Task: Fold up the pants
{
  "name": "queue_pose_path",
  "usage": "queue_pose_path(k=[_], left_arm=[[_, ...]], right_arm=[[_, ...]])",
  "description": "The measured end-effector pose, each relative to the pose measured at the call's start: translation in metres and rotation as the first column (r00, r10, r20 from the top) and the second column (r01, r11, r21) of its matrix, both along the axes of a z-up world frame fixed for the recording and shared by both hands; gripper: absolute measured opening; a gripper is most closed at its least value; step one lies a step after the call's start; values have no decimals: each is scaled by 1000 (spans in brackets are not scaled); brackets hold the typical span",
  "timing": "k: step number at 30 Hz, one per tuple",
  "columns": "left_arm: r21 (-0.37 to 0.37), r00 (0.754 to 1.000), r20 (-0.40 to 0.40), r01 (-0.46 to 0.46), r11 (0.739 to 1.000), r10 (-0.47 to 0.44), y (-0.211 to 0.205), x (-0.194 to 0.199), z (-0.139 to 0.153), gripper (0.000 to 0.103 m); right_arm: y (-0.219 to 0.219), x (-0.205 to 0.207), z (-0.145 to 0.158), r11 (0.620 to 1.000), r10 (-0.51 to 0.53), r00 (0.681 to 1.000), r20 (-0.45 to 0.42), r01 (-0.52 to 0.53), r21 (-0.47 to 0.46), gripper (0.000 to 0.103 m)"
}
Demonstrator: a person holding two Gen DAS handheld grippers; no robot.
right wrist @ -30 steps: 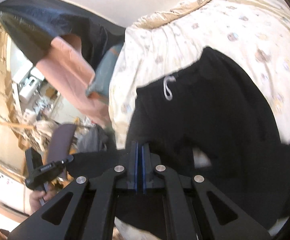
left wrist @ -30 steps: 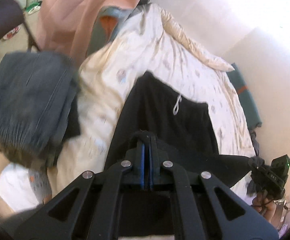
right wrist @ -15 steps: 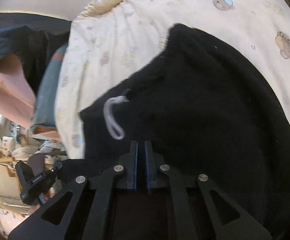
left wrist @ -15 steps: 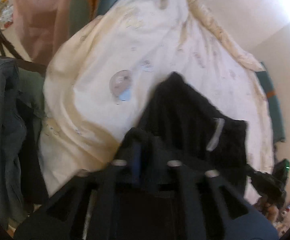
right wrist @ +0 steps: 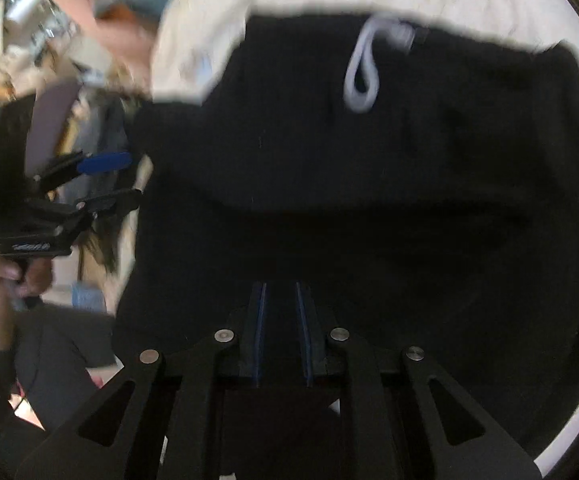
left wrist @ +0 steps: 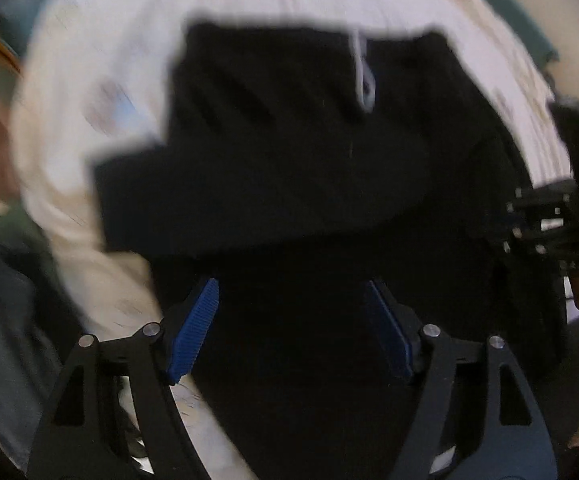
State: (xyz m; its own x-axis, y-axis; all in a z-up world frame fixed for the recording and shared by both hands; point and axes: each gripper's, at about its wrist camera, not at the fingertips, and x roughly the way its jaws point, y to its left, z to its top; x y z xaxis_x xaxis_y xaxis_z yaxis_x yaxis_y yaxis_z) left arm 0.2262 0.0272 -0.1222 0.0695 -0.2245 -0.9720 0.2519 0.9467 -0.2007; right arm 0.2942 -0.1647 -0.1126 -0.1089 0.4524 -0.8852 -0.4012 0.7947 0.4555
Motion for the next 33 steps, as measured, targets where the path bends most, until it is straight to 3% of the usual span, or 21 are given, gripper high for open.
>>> queue_pose_path(k=[3,5,8,9,11,12,13,15,18,21,23,24,25,26,29,33], left_arm=[[69,998,-59,-3,998,7,0,10,-30,73],[105,999,-38,-32,994,36,4,20,-42,72],[106,979,153,-154,982,137,17,40,-30,72],[80,945,254,-235,969,209,26,46,-17,72],[66,883,357,-349,935,305,42,51,-2,72],[60,840,394,-428,902,372,55,52,4,72],[40,817,399,-469,882,417,65,53,7,72],[0,792,375,-520,854,482,81,55,6,72],[-10,796,315,-542,840,517,97,52,-3,73],[19,802,312,-542,840,510,101,49,-8,73],[9,801,308,-542,840,513,101,46,-11,72],[4,799,308,-544,839,516,101,46,-11,72],[3,798,306,-547,837,519,98,53,-13,72],[3,796,302,-551,834,525,99,53,-13,72],[0,793,299,-556,831,530,94,54,-13,73],[25,799,316,-546,837,512,94,53,-13,72]], right_arm=[[6,7,-16,996,5,998,64,1,-95,17],[5,17,-21,993,-18,994,109,30,-116,17],[-6,32,-15,989,-117,969,216,134,-69,17],[-15,36,-6,981,-176,941,288,191,-25,17],[-37,41,10,955,-285,867,409,295,41,17],[-46,43,12,945,-314,853,418,325,47,17],[-55,45,12,934,-343,847,407,353,54,17],[-72,48,9,917,-391,847,360,392,72,17],[-88,53,4,895,-440,835,332,440,78,17],[-115,56,5,845,-533,798,283,517,136,18],[-128,63,5,822,-570,784,248,549,151,24],[-133,66,3,811,-585,775,239,564,155,38],[-139,66,1,798,-602,766,225,580,162,62],[-141,67,-3,788,-616,760,206,592,169,71],[-138,71,-13,783,-621,764,176,593,185,70],[-116,84,-21,847,-530,819,220,521,101,64]])
